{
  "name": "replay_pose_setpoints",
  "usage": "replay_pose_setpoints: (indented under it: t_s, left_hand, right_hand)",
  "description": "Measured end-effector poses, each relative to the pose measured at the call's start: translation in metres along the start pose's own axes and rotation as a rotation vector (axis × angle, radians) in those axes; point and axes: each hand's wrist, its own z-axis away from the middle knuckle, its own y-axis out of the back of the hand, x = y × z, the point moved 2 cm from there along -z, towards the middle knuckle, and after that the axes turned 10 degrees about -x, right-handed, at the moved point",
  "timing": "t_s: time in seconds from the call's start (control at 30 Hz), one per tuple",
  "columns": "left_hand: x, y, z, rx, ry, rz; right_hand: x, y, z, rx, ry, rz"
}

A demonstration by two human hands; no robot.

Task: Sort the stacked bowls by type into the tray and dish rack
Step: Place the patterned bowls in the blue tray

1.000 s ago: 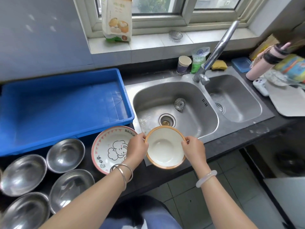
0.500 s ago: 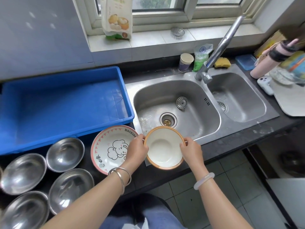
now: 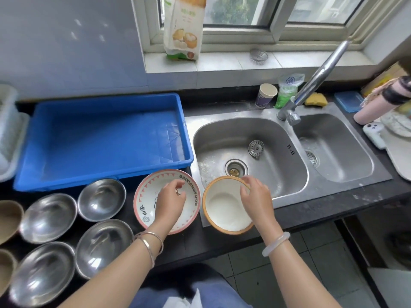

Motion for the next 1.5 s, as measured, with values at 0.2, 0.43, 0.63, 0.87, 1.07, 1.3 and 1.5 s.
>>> replay_pose_setpoints:
  t_s: [0.2, 0.43, 0.63, 0.87, 1.07, 1.3, 1.5]
  left_hand:
    - [-0.034, 0.033, 0.009, 0.227, 0.170, -0.047]
    - [-0.052, 0.041, 0.020, 0.248, 0.248, 0.098]
    - [-0.063, 0.040, 0.017, 0.208, 0.327, 0.138]
    - [-0.070, 0.049, 0.020, 0.264, 0.331, 0.191]
    - [-0.075, 0.065, 0.029, 0.302, 0.349, 0.193]
    - [-0.067, 0.109, 0.025, 0.347, 0.306, 0.245]
    - [-0.066, 0.163, 0.006, 0.414, 0.279, 0.353]
  right_hand:
    - [-0.063, -0.031, -0.029, -0.148, 0.210, 0.150]
    - [-0.097, -0.072, -0.054, -0.402, 0.278, 0.465]
    - [-0.102, -0.080, -0.062, -0.444, 0.283, 0.463]
    - [-0.100, -0.079, -0.061, -0.417, 0.305, 0.386]
    - [-0.115, -0.068, -0.055, -0.411, 0.364, 0.323]
    - [-0.143, -0.053, -0.055, -0.347, 0.396, 0.146]
    - [-0.187, -0.049, -0.070, -0.333, 0.320, 0.005]
